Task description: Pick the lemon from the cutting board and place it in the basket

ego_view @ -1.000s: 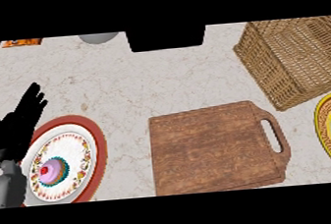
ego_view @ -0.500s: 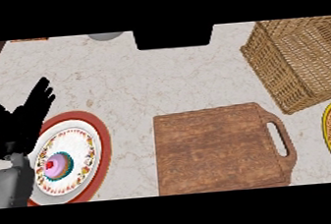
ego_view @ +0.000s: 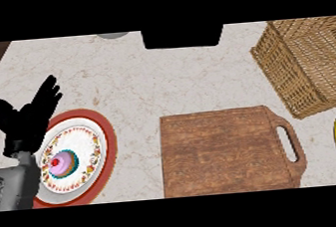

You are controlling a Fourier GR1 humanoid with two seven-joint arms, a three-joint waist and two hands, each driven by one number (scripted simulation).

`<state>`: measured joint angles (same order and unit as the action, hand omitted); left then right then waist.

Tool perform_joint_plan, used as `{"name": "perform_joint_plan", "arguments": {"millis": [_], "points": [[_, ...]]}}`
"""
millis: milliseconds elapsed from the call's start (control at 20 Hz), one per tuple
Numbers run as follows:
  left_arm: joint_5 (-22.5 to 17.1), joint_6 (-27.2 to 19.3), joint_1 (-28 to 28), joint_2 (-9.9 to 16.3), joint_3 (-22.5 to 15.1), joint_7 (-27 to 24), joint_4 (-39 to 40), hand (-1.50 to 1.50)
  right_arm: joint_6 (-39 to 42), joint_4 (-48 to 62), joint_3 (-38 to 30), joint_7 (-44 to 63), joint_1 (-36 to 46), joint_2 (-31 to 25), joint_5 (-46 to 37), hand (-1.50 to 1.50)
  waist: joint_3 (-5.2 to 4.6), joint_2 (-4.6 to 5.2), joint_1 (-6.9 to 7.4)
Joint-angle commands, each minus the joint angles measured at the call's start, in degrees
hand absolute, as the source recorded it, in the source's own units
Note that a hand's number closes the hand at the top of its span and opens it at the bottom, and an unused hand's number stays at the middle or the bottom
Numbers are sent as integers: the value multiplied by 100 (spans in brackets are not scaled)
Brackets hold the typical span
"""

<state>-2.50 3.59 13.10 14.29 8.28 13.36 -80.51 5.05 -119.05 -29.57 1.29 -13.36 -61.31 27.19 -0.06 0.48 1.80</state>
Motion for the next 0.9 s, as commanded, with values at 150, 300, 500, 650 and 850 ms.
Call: {"name": "perform_joint_plan", "arguments": {"millis": [150,300,500,650,850], "points": [[71,-89,75,-85,-63,179,-84,0,-78,1845,1247,-316,1601,-180,-770,150,7,-10,3],[4,33,45,15,15,137,-91,0,6,2648,1837,-689,2279,-26,-1203,150,8,-4,41],[-108,162,-277,48,126,15,-189,0,344,3658,1942,-1297,2725,349,-1562,150,7,-28,-49],[59,-47,302,-50,-9,297,44,0,324,4528,2329,-1687,3405,754,-1894,150,9,-12,-29],[41,79,337,121,278,-324,660,0,356,5502,2290,-2303,3783,1124,-2251,150,7,-10,-93]]}}
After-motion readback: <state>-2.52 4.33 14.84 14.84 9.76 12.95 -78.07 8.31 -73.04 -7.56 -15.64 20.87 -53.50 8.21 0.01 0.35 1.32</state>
